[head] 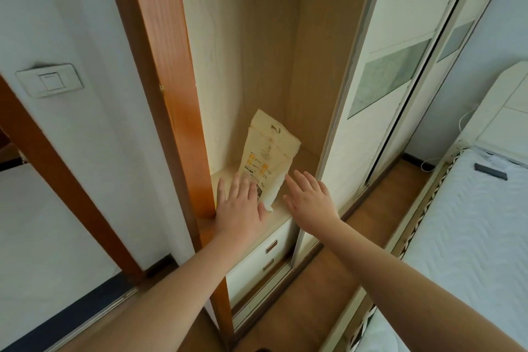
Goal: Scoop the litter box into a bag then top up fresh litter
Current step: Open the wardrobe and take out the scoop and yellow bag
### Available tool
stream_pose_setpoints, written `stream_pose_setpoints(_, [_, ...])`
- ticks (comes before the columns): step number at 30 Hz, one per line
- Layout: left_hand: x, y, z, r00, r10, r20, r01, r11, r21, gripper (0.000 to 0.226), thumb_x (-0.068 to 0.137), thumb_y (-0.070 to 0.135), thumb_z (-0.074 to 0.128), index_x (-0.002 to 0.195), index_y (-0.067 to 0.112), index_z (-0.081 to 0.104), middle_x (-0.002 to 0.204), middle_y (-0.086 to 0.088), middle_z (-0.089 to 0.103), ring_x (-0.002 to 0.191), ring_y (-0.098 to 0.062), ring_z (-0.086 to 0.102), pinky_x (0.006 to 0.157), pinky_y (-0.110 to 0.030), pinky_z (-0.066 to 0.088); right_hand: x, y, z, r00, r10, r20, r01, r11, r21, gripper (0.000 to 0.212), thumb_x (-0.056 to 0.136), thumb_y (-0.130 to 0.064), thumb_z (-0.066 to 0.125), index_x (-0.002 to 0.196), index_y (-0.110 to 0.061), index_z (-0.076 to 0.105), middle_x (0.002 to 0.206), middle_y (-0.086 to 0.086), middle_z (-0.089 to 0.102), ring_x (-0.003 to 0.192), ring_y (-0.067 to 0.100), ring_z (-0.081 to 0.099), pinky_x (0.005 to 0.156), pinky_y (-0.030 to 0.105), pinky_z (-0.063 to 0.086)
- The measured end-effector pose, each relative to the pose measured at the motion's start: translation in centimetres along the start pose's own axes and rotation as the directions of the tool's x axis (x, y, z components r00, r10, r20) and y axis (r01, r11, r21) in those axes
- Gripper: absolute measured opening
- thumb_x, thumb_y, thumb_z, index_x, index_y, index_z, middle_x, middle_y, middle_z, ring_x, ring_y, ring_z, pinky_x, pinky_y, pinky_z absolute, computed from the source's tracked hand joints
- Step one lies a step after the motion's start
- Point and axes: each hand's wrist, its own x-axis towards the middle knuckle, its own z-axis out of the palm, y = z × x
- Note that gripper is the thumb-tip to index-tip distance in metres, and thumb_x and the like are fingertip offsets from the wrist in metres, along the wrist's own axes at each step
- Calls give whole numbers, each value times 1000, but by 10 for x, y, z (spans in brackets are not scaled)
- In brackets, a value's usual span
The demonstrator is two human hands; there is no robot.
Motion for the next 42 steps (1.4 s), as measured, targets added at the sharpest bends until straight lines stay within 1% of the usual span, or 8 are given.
stream_pose_setpoints(4, [-4,-1,2,999,10,-32,-10,1000,14,71,93,46,8,145,13,44,153,-10,40,147,-29,24,119,-56,1,17,-8,19,998,-48,35,47,999,5,57,100,-48,23,152,-26,14,159,2,18,147,25,12,119,44,10])
stream_pose_setpoints(8, [-2,11,14,999,-9,52,8,999,34,61,100,46,21,152,15,28,161,-8,23,150,-29,9,119,-57,-3,45,-13,40,995,-94,44,93,995,34,55,101,-45,26,152,-25,18,159,3,21,147,24,14,118,44,13])
stream_pose_setpoints(15, [33,10,61,965,-232,122,232,973,15,63,100,47,26,155,17,17,163,-6,13,151,-26,3,117,-54,-6,105,14,89,965,-249,79,241,965,105,56,101,-46,27,152,-24,18,158,4,21,147,26,13,118,45,12])
stream_pose_setpoints(23, [85,4,118,808,-520,277,527,848,54,65,99,47,24,156,22,6,164,-3,6,151,-24,-1,120,-53,-3,179,45,143,900,-411,144,382,904,190,58,99,-46,23,152,-23,22,158,6,25,146,27,19,116,45,19])
stream_pose_setpoints(25, [89,-1,131,778,-568,267,575,816,61,65,96,46,24,156,23,13,163,-4,17,150,-25,11,119,-53,4,190,45,151,872,-455,183,418,885,206,63,95,-50,11,153,-25,16,159,4,20,147,25,14,118,43,15])
stream_pose_setpoints(30, [84,-11,168,717,-639,278,647,759,75,65,88,43,41,148,19,36,152,-8,42,140,-29,39,110,-57,31,211,27,174,793,-553,257,490,829,270,57,100,-45,21,154,-26,12,161,1,13,148,23,9,119,43,11])
stream_pose_setpoints(33, [83,-18,195,654,-688,314,699,709,96,69,88,41,56,149,20,35,154,-7,38,142,-28,35,110,-57,31,220,10,194,766,-591,253,521,801,295,61,96,-48,18,152,-23,24,158,5,24,145,27,21,114,47,20])
stream_pose_setpoints(42, [91,-28,290,449,-765,463,820,558,128,71,93,41,45,155,24,15,163,-6,16,149,-26,14,115,-54,15,237,-35,288,698,-645,311,527,757,387,62,90,-46,30,143,-16,43,143,10,48,130,32,47,99,46,43])
